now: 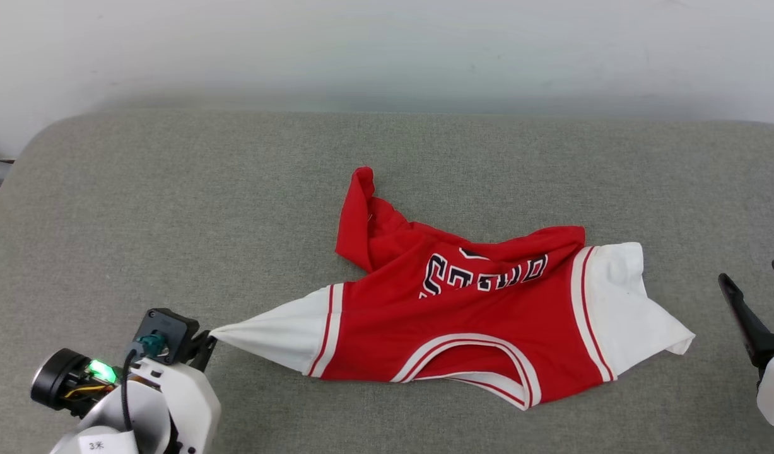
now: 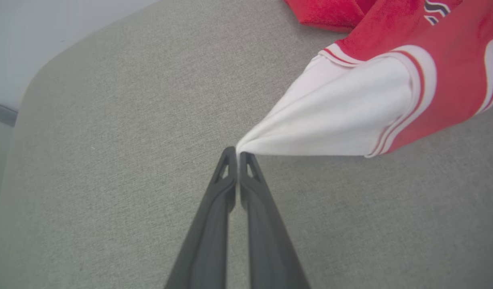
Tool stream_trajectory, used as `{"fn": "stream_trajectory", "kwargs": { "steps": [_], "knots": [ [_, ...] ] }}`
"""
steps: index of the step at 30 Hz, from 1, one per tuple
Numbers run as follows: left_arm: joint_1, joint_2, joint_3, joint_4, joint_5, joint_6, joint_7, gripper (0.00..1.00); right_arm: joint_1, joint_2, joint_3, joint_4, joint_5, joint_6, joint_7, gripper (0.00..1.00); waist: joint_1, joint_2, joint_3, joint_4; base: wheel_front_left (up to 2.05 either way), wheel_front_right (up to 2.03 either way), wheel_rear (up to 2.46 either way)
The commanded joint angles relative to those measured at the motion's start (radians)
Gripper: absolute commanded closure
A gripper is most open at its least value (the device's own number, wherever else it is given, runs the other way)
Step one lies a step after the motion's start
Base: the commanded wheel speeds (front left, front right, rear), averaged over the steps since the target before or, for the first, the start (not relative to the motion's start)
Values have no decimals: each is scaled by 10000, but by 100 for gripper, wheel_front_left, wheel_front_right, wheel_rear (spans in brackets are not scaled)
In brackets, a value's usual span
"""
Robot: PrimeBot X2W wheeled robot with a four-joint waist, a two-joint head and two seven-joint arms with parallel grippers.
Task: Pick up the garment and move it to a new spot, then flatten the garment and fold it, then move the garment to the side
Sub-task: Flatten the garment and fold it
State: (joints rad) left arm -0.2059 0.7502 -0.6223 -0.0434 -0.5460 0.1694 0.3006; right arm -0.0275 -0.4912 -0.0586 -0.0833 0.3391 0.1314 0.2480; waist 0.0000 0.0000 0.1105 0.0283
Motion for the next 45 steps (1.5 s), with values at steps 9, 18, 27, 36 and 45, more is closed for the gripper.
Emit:
{"fn": "stream_trajectory", "kwargs": {
  "steps": [9,18,27,36,45],
  "knots": [
    [665,545,1109,-682,-330,994,-743,100,-419,-1589,1015,-253,1129,-16,1801,0,0,0,-67,152,0,0,0],
    [557,481,1179,-1058,-185,1137,-1100,100,-1482,-2823,3202,-79,2686,-16,4293,0,0,0,294,375,0,0,0],
    [-37,131,904,-1052,104,971,-1261,100,-2849,-2978,5024,1516,3188,-16,5113,0,0,0,961,718,0,0,0],
    [-476,-185,709,-895,273,914,-1485,100,-3070,-2607,8404,3840,3414,50,4423,0,0,0,1558,963,0,0,0],
    [-352,-209,651,-725,212,877,-1666,100,-4243,-2492,8673,4267,3258,-15,2118,100,0,0,1170,715,0,0,0]
  ]
}}
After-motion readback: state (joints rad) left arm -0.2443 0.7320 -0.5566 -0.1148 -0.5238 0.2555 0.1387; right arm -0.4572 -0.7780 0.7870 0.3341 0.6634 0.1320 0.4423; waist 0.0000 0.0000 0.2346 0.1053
